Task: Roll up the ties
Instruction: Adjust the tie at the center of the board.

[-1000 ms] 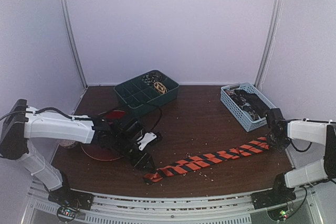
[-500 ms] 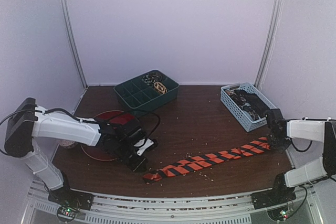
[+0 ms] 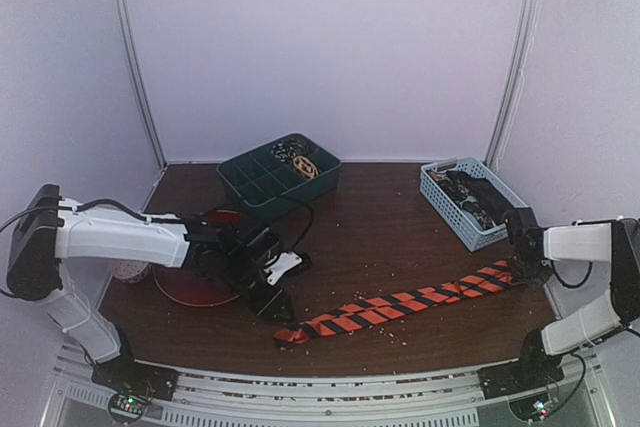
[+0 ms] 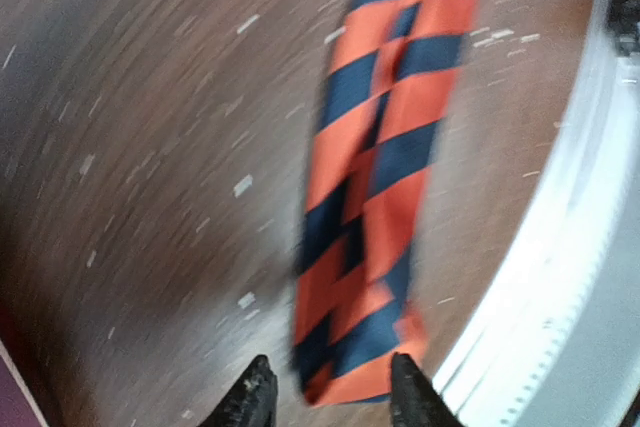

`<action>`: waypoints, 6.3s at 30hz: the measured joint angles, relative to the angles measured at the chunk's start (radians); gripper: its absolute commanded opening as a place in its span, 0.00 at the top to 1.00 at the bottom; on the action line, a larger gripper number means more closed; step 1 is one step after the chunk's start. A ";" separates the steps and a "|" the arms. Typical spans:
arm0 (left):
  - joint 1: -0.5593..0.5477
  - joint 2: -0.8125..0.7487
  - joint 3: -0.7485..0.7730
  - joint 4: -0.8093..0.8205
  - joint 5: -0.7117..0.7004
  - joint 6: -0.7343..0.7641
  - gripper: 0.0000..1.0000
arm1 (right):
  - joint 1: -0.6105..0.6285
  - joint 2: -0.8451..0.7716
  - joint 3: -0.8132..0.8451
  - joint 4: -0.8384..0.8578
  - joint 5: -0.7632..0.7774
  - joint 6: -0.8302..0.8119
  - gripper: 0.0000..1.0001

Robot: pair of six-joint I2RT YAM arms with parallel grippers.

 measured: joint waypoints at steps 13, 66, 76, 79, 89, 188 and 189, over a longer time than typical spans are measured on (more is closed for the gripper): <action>0.027 0.220 0.150 0.071 0.299 0.164 0.52 | 0.000 -0.002 0.001 0.021 -0.017 -0.026 1.00; 0.059 0.061 -0.030 -0.139 -0.101 0.042 1.00 | -0.013 0.091 0.023 0.216 -0.171 -0.209 1.00; 0.058 -0.006 -0.040 -0.216 -0.126 0.021 0.84 | -0.013 0.131 0.042 0.236 -0.183 -0.232 1.00; 0.058 -0.028 -0.040 -0.233 -0.125 0.013 0.66 | -0.013 0.130 0.043 0.235 -0.189 -0.237 0.96; 0.058 -0.053 -0.002 -0.169 -0.056 0.032 0.62 | -0.013 0.082 0.096 0.131 -0.244 -0.246 0.75; 0.058 -0.003 -0.082 -0.099 0.060 0.048 0.80 | -0.028 0.101 0.022 0.340 -0.175 -0.202 1.00; 0.058 -0.003 -0.082 -0.102 0.063 0.051 0.80 | -0.029 0.102 0.024 0.340 -0.175 -0.202 1.00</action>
